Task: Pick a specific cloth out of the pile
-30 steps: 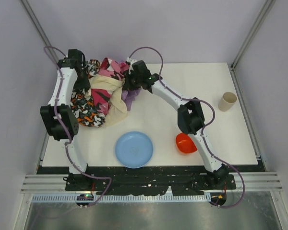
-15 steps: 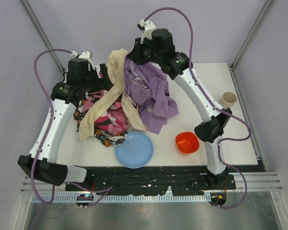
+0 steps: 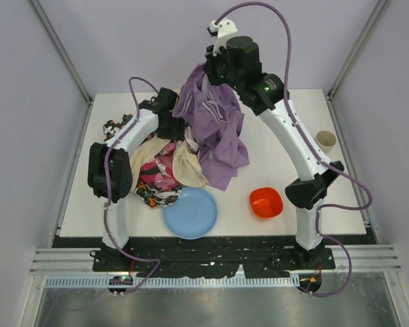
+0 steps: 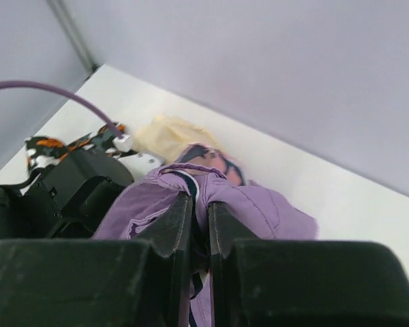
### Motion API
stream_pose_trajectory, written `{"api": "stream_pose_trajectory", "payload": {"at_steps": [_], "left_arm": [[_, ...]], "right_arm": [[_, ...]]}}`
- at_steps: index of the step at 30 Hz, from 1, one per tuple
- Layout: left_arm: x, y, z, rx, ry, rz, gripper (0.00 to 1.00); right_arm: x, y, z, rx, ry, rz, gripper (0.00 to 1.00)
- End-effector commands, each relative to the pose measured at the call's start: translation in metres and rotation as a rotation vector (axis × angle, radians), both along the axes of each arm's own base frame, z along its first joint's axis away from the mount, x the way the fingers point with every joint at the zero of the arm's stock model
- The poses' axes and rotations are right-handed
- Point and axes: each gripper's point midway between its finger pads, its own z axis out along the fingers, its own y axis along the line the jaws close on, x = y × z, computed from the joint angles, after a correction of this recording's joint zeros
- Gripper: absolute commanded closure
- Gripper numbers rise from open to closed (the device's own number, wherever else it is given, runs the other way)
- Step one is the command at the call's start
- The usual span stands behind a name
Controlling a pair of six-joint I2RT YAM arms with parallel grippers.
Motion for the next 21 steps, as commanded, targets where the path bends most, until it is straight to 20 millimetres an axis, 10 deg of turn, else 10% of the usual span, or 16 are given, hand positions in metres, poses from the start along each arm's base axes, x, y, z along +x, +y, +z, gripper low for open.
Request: {"api": "stream_pose_trajectory", "payload": {"at_steps": [1,12,21], "left_arm": [[0.011,0.039,-0.005,0.163,0.026,0.104,0.26],[-0.01,0.151,-0.049,0.054,0.149,0.448,0.3],[-0.018,0.168,-0.049,0.087,0.151,0.505,0.31]], "right_arm": [[-0.038,-0.108,0.163,0.098,-0.413,-0.323,0.95],[-0.033,-0.239,0.201,0.103,-0.499,-0.645,0.95],[-0.045,-0.337,0.237,0.093,-0.625,-0.964,0.95]]}}
